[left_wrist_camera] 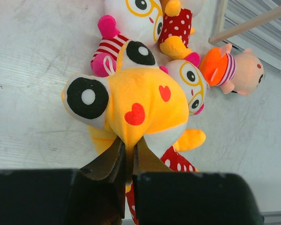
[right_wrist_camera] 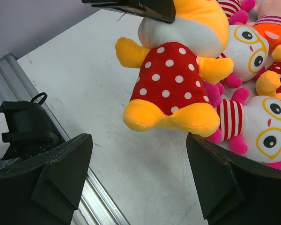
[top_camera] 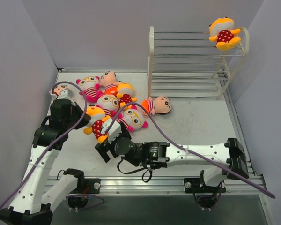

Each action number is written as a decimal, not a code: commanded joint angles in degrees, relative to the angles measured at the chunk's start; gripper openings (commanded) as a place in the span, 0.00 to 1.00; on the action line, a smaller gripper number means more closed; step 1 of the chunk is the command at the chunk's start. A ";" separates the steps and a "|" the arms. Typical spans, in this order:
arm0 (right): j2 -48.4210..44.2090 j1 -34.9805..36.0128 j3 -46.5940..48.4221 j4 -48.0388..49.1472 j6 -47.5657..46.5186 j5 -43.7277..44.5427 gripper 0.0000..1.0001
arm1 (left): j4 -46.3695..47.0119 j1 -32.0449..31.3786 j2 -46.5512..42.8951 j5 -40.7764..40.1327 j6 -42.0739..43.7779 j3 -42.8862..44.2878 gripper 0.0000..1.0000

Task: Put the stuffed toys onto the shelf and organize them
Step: Pass the stuffed toy from the left arm to the right

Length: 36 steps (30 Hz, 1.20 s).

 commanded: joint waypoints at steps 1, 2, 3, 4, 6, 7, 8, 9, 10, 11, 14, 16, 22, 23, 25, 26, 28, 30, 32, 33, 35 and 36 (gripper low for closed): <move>1.89 0.21 2.76 2.80 -1.11 2.17 0.82 | 0.68 -0.72 -1.16 -0.71 -1.08 3.34 0.03; 2.33 0.12 2.94 3.07 -1.28 2.17 0.82 | 0.51 -0.80 -1.16 -0.71 -1.08 3.52 0.02; 2.68 0.21 3.38 2.98 -1.37 2.17 0.82 | 0.42 -0.89 -1.16 -0.80 -1.17 3.61 0.02; 3.38 0.21 3.56 2.98 -1.63 2.08 0.82 | 0.42 -1.06 -1.16 -0.71 -1.25 3.70 0.03; 4.61 0.21 3.91 2.98 -1.81 1.99 0.81 | 0.24 -1.42 -1.25 -0.71 -1.34 4.05 0.02; 4.97 0.21 4.17 3.07 -1.81 1.90 0.81 | 0.24 -1.59 -1.33 -0.71 -1.60 4.14 0.02; 5.23 0.21 4.17 3.42 -1.81 1.90 0.81 | 0.24 -1.77 -1.42 -0.71 -1.78 4.31 0.02; 5.50 0.21 4.17 3.77 -1.81 1.81 0.80 | 0.15 -1.86 -1.51 -0.62 -1.96 4.49 0.02; 5.85 0.21 4.09 4.03 -2.07 1.99 0.80 | 0.15 -1.94 -1.60 -0.62 -2.13 4.66 0.02; 5.94 0.21 4.08 4.56 -2.16 2.08 0.79 | 0.07 -2.29 -1.68 -0.62 -2.22 4.75 0.02; 6.73 0.21 4.52 5.00 -2.78 2.95 0.77 | -0.46 -2.65 -1.77 -0.88 -2.48 5.28 0.02; 7.43 0.21 4.96 5.09 -3.13 3.83 0.77 | -0.46 -3.00 -2.04 -0.71 -2.92 5.37 0.03; 8.22 0.12 5.23 6.06 -3.39 6.20 0.71 | -0.46 -4.23 -2.21 -1.15 -3.54 5.28 0.02; 8.40 0.12 5.23 6.14 -3.31 7.34 0.69 | -0.38 -4.40 -2.21 -1.15 -3.63 5.28 0.03; 8.58 0.04 5.40 6.15 -2.87 8.23 0.65 | -0.29 -4.93 -2.30 -1.32 -3.89 5.10 0.02; 8.66 0.04 5.40 6.15 -2.87 8.93 0.59 | -0.29 -5.19 -2.39 -1.50 -3.98 5.19 0.02; 8.66 -0.05 5.32 6.15 -2.60 9.54 0.52 | -0.20 -5.81 -2.39 -1.94 -4.07 5.19 0.02; 8.66 -0.05 5.32 6.06 -2.43 10.33 0.40 | -0.20 -6.08 -2.48 -2.38 -4.15 5.28 0.02; 8.66 -0.14 5.05 6.06 -2.43 10.43 0.26 | 0.06 -6.52 -2.56 -2.47 -4.16 5.37 0.02; 8.40 -0.14 4.96 6.06 -2.25 10.51 0.21 | 0.15 -6.60 -2.56 -2.55 -4.16 5.19 0.02; 7.96 -0.14 4.44 6.23 -2.07 10.60 0.08 | 0.41 -6.78 -2.74 -2.64 -4.07 5.11 0.02; 7.44 -0.23 4.17 6.23 -1.99 10.60 0.04 | 0.50 -6.87 -2.83 -2.64 -3.98 5.02 0.02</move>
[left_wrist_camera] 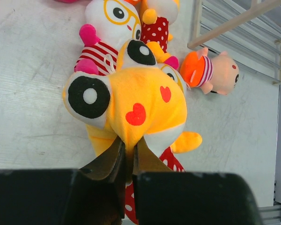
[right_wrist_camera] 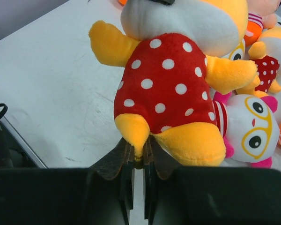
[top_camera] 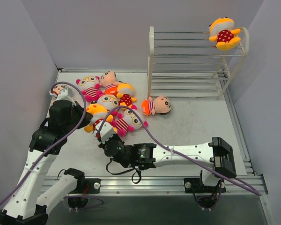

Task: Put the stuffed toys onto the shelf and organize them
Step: Pass the stuffed toy from the left arm to the right

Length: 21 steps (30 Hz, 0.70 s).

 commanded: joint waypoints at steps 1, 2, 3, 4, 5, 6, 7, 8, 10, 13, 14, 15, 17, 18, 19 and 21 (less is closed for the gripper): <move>-1.74 -0.34 0.81 3.76 0.27 2.56 0.00 | 1.25 -0.75 -1.10 0.72 -0.86 1.98 0.02; -2.10 -0.34 0.46 3.76 0.09 2.47 0.00 | 1.34 -0.75 -1.19 0.64 -0.77 1.98 0.02; -2.97 -0.42 0.28 3.68 -0.09 2.30 0.00 | 1.42 -0.75 -1.45 0.63 -0.50 1.98 0.03; -3.50 -0.43 0.19 3.15 -0.26 2.03 0.00 | 1.86 -0.75 -1.63 0.55 -0.24 1.89 0.04; -3.94 -0.51 -0.07 2.71 -0.52 1.94 0.00 | 2.12 -0.75 -1.72 0.63 -0.06 1.98 0.08; -5.17 -0.43 -0.07 2.36 -0.79 1.77 0.00 | 2.30 -0.75 -1.98 0.46 0.37 1.98 0.25; -5.70 -0.51 -0.25 1.40 -1.05 1.51 0.00 | 2.91 -0.75 -2.07 0.46 0.55 2.24 0.31; -6.40 -0.51 -0.42 0.87 -1.14 1.42 0.00 | 3.18 -0.75 -2.24 0.37 0.73 2.50 0.37; -8.42 -0.60 -0.43 -1.32 -1.67 1.15 0.00 | 3.88 -0.75 -2.51 -0.15 1.25 3.12 0.57; -11.41 -0.86 -0.25 -5.09 -2.02 1.59 0.00 | 4.58 -0.66 -2.25 -2.09 2.48 5.22 0.81; -12.29 -1.04 -0.25 -6.16 -2.11 1.77 0.00 | 4.76 -0.66 -2.16 -2.87 3.01 6.62 0.85; -13.95 -1.13 -0.25 -7.04 -2.11 1.94 0.00 | 4.94 -0.57 -1.81 -3.23 4.14 7.16 0.88; -15.72 -1.83 -0.08 -10.55 -2.20 2.03 0.00 | 5.03 -0.57 -1.45 -4.28 5.03 8.39 0.95; -17.38 -2.09 0.10 -11.52 -2.37 2.29 0.00 | 5.11 -0.57 -1.19 -4.64 5.91 9.44 0.96; -18.00 -2.36 0.62 -13.79 -2.46 2.38 0.00 | 5.03 -0.57 -1.10 -5.07 6.35 9.88 0.97; -20.03 -2.89 1.33 -16.26 -2.64 3.61 0.00 | 5.03 -0.48 -1.19 -6.92 7.49 10.76 0.96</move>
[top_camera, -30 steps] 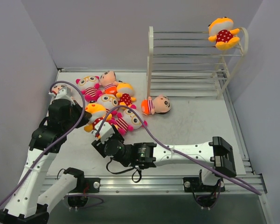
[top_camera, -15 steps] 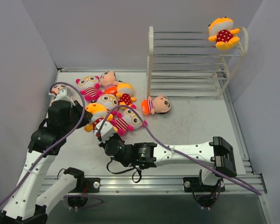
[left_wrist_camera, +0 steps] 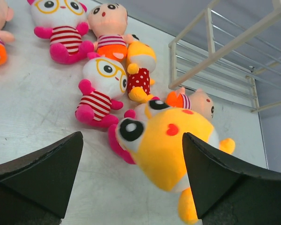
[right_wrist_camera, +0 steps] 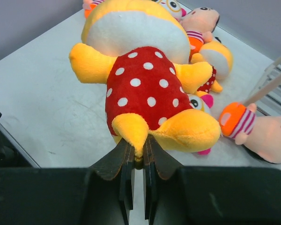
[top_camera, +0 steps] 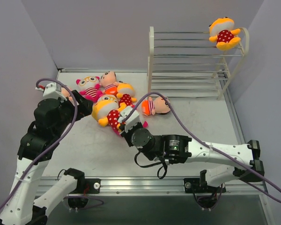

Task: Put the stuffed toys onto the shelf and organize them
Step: Pass the stuffed toy from the left arm to the right, then place the stuffed toy onto shelf

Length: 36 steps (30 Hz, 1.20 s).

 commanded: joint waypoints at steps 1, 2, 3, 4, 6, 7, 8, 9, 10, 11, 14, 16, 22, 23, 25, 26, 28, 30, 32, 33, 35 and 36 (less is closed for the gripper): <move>-4.12 -0.98 2.71 -7.19 -1.04 4.44 0.00 | 2.32 -0.07 -0.16 -3.88 3.58 3.11 0.94; -5.51 -1.42 2.97 -8.35 -1.04 4.89 0.00 | 2.32 0.02 -0.60 -4.93 3.93 3.29 0.94; -6.31 -1.60 3.32 -9.40 -1.04 5.24 0.00 | 2.40 0.11 -0.78 -5.47 4.63 3.38 0.94; -7.02 -1.86 3.50 -11.33 -1.13 5.76 0.00 | 2.40 0.19 -1.13 -5.99 4.99 3.38 0.94; -9.29 -2.56 4.99 -13.18 -1.13 6.56 0.00 | 2.23 0.20 -2.09 -7.93 6.21 3.38 0.94; -10.09 -2.74 5.69 -15.11 -1.30 7.60 0.00 | 2.14 0.20 -2.36 -8.54 6.66 2.77 0.94; -10.80 -2.92 7.18 -16.00 -1.57 8.14 0.00 | 2.05 0.37 -2.80 -9.77 7.01 2.42 0.94; -12.28 -3.09 8.06 -16.79 -1.74 8.66 0.00 | 2.05 0.28 -3.41 -10.21 7.71 1.80 0.94; -12.99 -3.18 8.86 -18.19 -1.92 9.10 0.00 | 1.97 0.28 -3.76 -10.74 7.98 1.19 0.94; -14.30 -3.36 10.43 -18.64 -2.70 9.89 0.00 | 2.05 0.28 -4.38 -11.01 8.33 -0.47 0.94; -16.33 -5.02 13.50 -20.57 -4.38 11.21 0.00 | 3.02 0.28 -5.78 -10.22 8.95 -5.21 0.94; -16.60 -7.92 15.97 -22.77 -5.70 11.13 0.00 | 3.81 0.28 -6.49 -9.08 9.21 -7.68 0.94; -13.97 -15.91 24.94 -25.41 -10.70 8.85 0.00 | 4.69 0.37 -7.81 -7.67 10.00 -15.33 0.94; -12.40 -16.62 26.17 -25.67 -11.06 8.76 0.00 | 4.95 0.37 -8.16 -7.58 10.18 -16.12 0.94; -10.90 -19.16 29.58 -26.03 -12.11 7.89 0.00 | 5.74 0.37 -8.51 -7.58 10.88 -17.97 0.94; -9.32 -20.14 30.56 -26.11 -12.46 7.27 0.00 | 6.01 0.37 -8.60 -7.67 11.14 -18.50 0.94; -7.91 -22.33 33.72 -25.85 -13.34 5.52 0.00 | 6.45 0.37 -8.69 -7.93 11.76 -19.91 0.94; -6.15 -26.90 35.40 -25.15 -15.27 3.41 0.00 | 7.15 0.37 -8.51 -7.93 12.28 -20.79 0.94; -4.22 -30.85 38.20 -24.53 -17.20 -0.90 0.00 | 8.11 0.37 -8.16 -7.32 12.46 -22.63 0.94; -3.34 -34.70 39.26 -24.53 -17.82 -2.13 0.00 | 9.25 0.37 -8.07 -6.80 12.46 -23.24 0.94; -0.45 -38.23 42.68 -24.79 -18.79 -5.98 0.00 | 10.40 0.37 -7.64 -4.60 12.72 -24.91 0.94; 0.44 -41.91 43.57 -24.79 -19.75 -7.66 0.00 | 10.84 0.55 -7.46 -3.98 12.99 -25.01 0.94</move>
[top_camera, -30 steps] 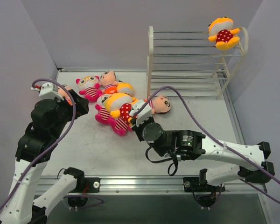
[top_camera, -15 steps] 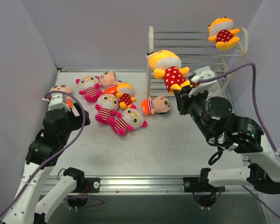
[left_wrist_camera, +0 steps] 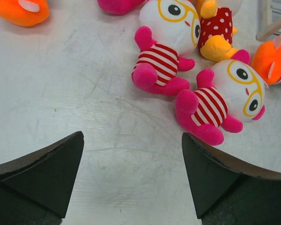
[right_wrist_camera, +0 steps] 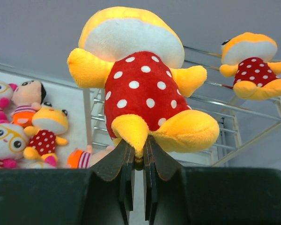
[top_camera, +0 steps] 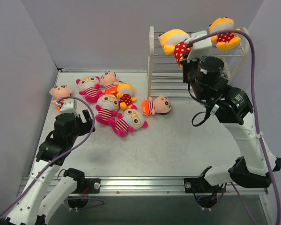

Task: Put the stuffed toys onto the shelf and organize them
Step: Place the stuffed toy onto shelf

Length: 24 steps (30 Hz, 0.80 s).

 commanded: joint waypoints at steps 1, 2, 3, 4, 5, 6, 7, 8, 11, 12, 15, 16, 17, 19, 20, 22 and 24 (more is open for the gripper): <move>2.61 -7.62 5.79 2.13 -4.48 -7.58 0.00 | 4.83 0.55 0.67 3.08 1.67 -0.84 0.94; 4.10 -9.20 6.40 2.31 -4.83 -9.77 0.00 | 4.83 0.63 1.28 3.00 1.84 -0.49 0.94; 4.63 -11.30 7.11 3.01 -5.10 -10.58 0.00 | 5.09 0.81 1.55 3.00 2.28 -0.57 0.94; 5.25 -12.37 7.20 3.45 -5.27 -11.02 0.00 | 5.18 0.99 1.81 3.43 2.28 -0.57 0.94; 6.12 -13.34 7.11 3.89 -5.28 -11.37 0.00 | 5.27 1.16 1.99 3.96 2.37 -0.66 0.94; 6.65 -14.39 6.94 4.67 -5.02 -12.25 0.00 | 5.53 1.68 2.17 4.48 2.28 -0.75 0.94; 7.01 -17.10 6.85 5.03 -4.84 -13.21 0.00 | 5.62 1.95 2.34 5.88 2.28 -0.75 0.94; 7.79 -18.26 6.42 5.64 -4.58 -14.18 0.00 | 5.71 2.30 2.78 6.59 2.28 -0.83 0.94; 9.11 -22.73 5.09 8.89 -4.05 -17.00 0.00 | 5.97 3.80 3.40 8.62 2.28 -0.75 0.94; 9.64 -23.45 5.18 10.03 -4.05 -17.35 0.00 | 6.15 4.32 3.57 9.67 2.54 -0.66 0.94; 12.01 -25.39 6.06 11.53 -4.66 -17.53 0.00 | 7.11 6.26 3.40 12.04 2.81 -1.09 0.94; 12.98 -25.82 6.41 11.97 -4.75 -17.44 0.00 | 7.20 6.35 3.40 12.40 2.81 -1.01 0.94; 13.42 -26.35 6.58 12.41 -4.92 -17.53 0.00 | 7.20 6.35 3.22 12.40 2.81 -1.01 0.94; 14.91 -26.79 6.85 13.47 -4.93 -17.36 0.00 | 7.12 6.26 3.05 12.49 2.81 -1.01 0.94; 15.27 -27.23 6.85 14.52 -4.93 -17.18 0.00 | 6.86 6.17 3.05 12.49 2.81 -1.01 0.94; 16.23 -27.50 6.59 15.58 -5.10 -16.92 0.00 | 6.85 6.09 2.70 12.40 2.81 -1.01 0.94; 17.03 -27.76 6.24 17.33 -5.28 -16.13 0.00 | 6.85 6.08 2.52 12.31 2.90 -1.01 0.94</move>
